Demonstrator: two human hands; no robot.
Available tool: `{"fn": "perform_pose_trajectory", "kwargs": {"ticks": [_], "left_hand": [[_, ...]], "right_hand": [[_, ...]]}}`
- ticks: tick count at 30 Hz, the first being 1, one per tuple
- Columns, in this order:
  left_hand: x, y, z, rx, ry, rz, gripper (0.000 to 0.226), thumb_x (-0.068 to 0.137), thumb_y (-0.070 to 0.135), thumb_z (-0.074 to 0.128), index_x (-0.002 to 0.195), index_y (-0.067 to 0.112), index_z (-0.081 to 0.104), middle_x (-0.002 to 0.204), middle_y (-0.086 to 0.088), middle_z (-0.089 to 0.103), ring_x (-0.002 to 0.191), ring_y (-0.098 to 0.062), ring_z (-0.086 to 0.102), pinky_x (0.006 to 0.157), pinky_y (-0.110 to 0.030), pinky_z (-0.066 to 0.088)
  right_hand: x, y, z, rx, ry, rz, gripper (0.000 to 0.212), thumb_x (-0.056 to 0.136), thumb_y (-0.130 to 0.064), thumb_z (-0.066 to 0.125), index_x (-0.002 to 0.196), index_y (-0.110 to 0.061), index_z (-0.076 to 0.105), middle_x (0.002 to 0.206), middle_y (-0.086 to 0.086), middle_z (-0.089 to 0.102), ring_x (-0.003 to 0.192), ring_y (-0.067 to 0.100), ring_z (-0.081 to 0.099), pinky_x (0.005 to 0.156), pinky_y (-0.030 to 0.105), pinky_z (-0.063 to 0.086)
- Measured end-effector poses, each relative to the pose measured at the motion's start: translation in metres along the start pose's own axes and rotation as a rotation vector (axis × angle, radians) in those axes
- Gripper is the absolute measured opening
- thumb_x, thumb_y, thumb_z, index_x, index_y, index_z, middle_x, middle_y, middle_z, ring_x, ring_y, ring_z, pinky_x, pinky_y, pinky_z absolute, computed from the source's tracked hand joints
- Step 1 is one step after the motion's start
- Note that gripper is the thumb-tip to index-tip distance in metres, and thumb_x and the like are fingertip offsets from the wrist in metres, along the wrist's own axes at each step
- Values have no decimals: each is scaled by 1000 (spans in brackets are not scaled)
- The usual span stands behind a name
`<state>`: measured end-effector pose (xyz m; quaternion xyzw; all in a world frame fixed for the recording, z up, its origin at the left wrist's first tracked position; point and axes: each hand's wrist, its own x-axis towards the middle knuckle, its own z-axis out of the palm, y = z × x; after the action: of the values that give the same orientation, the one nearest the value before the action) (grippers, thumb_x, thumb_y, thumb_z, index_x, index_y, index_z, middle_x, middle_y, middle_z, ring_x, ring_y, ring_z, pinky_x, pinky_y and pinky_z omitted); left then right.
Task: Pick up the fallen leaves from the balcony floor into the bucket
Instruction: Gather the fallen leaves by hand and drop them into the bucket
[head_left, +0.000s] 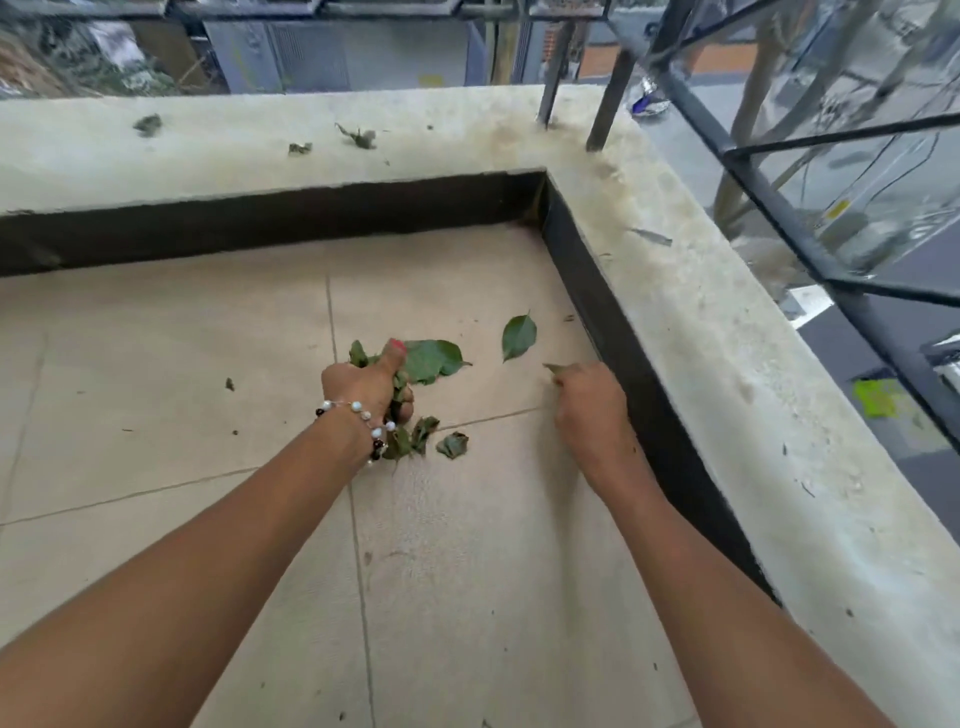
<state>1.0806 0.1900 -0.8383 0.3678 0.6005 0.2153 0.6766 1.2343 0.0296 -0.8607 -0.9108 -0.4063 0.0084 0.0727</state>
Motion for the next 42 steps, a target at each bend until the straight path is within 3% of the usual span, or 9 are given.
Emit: {"fn": "perform_pose_trajectory", "kwargs": {"ticks": [3,6,13,18,21,26,31,36,42], "left_hand": [[4,-2,-5,-85,24,-12,36,86,30,73,92,-3,60,58,-12,52,40,-19,45,38,-20,40],[6,9,-21,-113,38,19,32,88,29,71,88,-3,63,62,-11,50,43,-19,45,37,-18,38],[14,32,-69,-203,25,8,30,90,31,69,81,2,61,61,-7,54,41,-18,46,37,-18,35],[13,33,-79,-202,-25,-9,33,88,34,70,80,3,61,62,-9,54,42,-17,46,39,-19,36],[10,30,-80,-180,-37,-20,34,87,34,71,80,2,61,62,-10,55,42,-17,47,39,-19,37],[9,25,-94,-147,-11,-38,33,87,34,71,82,2,63,62,-10,59,40,-18,48,39,-19,39],[8,20,-114,-109,43,-56,32,88,31,71,81,1,64,63,-11,59,40,-18,48,39,-19,40],[6,19,-125,-82,38,-42,33,87,31,72,79,1,64,62,-13,58,40,-18,48,38,-19,39],[-3,10,-122,-62,-43,-90,34,86,34,72,84,0,64,61,-12,60,42,-19,51,39,-20,40]], "right_hand": [[32,-21,-13,181,57,-43,26,92,-2,54,115,1,65,112,16,63,102,29,56,85,29,38],[62,-37,-10,218,-58,28,49,94,-32,59,131,-1,52,134,15,49,123,32,43,101,35,33],[63,-101,16,143,-257,53,81,90,-65,44,141,-3,37,141,15,37,125,34,33,99,43,39],[54,-129,23,59,-203,-184,30,97,-17,53,124,-4,56,126,12,51,114,28,43,87,32,43],[47,-130,21,114,-165,-234,24,89,5,50,104,-3,67,106,11,62,101,27,56,75,29,43],[46,-154,-3,918,-232,88,20,78,-1,76,93,-13,74,94,-2,71,88,10,65,73,11,51],[33,-180,3,386,-446,-214,55,85,0,67,136,-15,52,127,13,58,118,27,54,97,31,46],[25,-183,12,166,-343,-290,20,92,-6,58,107,-3,69,107,13,64,100,26,59,74,29,44],[16,-167,-9,760,-305,93,6,87,-13,69,90,-7,72,86,8,69,80,19,64,70,27,53]]}}
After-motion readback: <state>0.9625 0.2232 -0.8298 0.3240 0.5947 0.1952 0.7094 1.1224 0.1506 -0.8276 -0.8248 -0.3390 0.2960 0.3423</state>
